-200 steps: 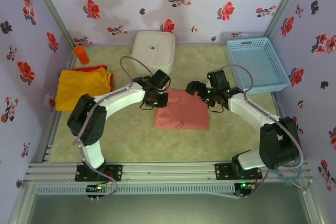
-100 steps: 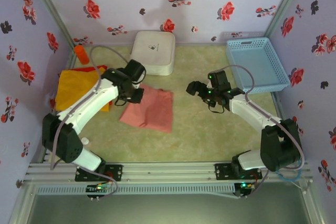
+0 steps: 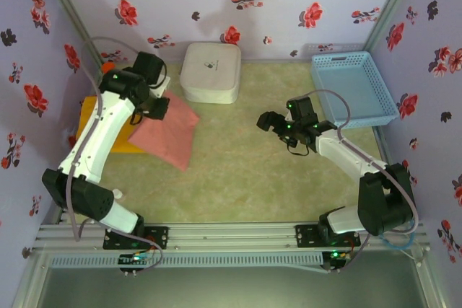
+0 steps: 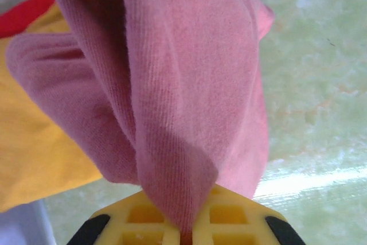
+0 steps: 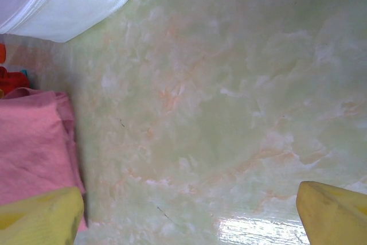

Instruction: Fold and stack the t-shirts

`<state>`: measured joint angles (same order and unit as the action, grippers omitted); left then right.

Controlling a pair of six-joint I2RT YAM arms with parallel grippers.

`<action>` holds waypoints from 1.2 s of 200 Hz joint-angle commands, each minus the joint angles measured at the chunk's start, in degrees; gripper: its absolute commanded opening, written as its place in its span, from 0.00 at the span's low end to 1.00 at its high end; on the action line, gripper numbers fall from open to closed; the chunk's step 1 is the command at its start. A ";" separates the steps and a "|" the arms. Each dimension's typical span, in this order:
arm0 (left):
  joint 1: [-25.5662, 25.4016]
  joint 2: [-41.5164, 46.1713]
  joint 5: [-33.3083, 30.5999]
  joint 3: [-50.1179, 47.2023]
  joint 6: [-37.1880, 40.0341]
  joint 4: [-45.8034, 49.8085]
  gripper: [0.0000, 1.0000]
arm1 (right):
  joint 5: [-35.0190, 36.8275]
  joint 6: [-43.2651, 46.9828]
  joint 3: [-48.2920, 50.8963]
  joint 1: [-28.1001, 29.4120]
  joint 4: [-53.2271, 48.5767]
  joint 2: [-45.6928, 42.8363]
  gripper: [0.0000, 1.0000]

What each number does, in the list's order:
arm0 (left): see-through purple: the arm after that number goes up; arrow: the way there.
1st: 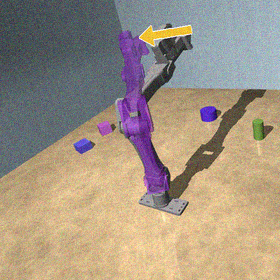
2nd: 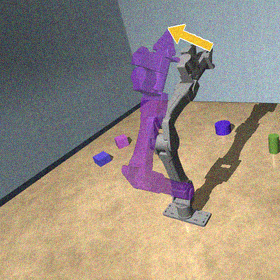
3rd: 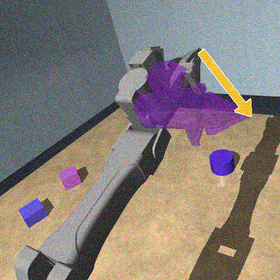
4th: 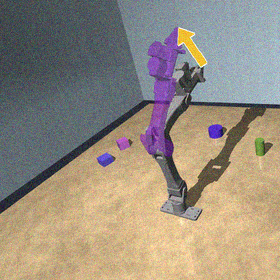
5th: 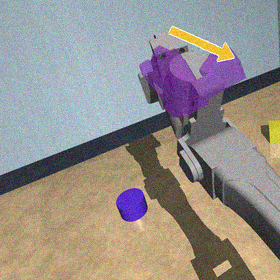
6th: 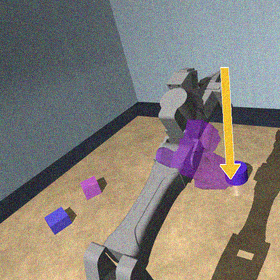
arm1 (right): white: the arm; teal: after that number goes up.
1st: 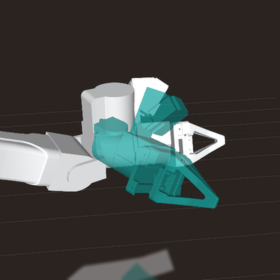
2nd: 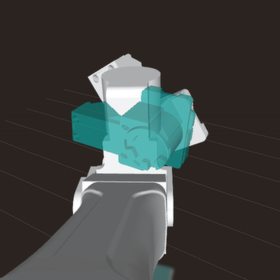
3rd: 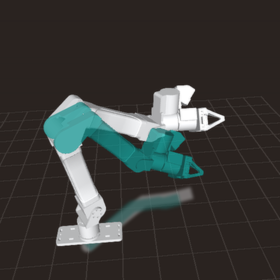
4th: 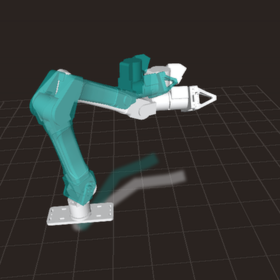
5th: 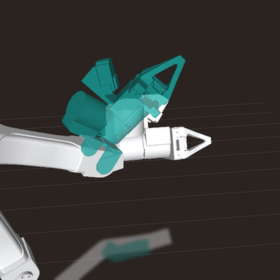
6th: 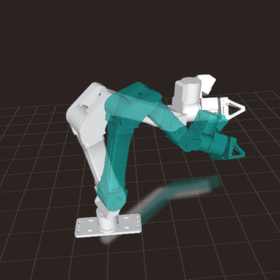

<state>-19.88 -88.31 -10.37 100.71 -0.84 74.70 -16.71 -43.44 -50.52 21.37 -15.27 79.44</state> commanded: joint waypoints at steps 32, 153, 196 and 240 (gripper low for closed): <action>4.70 -4.14 -1.52 12.17 6.57 5.89 0.00 | -1.31 1.08 -1.06 -0.59 0.06 1.67 0.95; 13.78 -6.25 -1.62 19.05 7.43 5.51 0.00 | -4.35 2.00 -6.59 -0.70 -1.52 7.25 0.95; 18.27 -6.22 1.78 16.02 7.05 2.22 0.00 | -5.11 0.99 -6.26 -0.68 -0.35 8.24 0.94; 23.43 -6.73 3.08 13.91 6.77 -1.38 0.00 | -5.35 0.61 -5.25 -0.66 0.00 8.27 0.94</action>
<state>1.13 -94.91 -8.56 115.00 5.13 77.36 -21.21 -42.52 -55.81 21.19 -15.75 87.39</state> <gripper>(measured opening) 0.082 0.941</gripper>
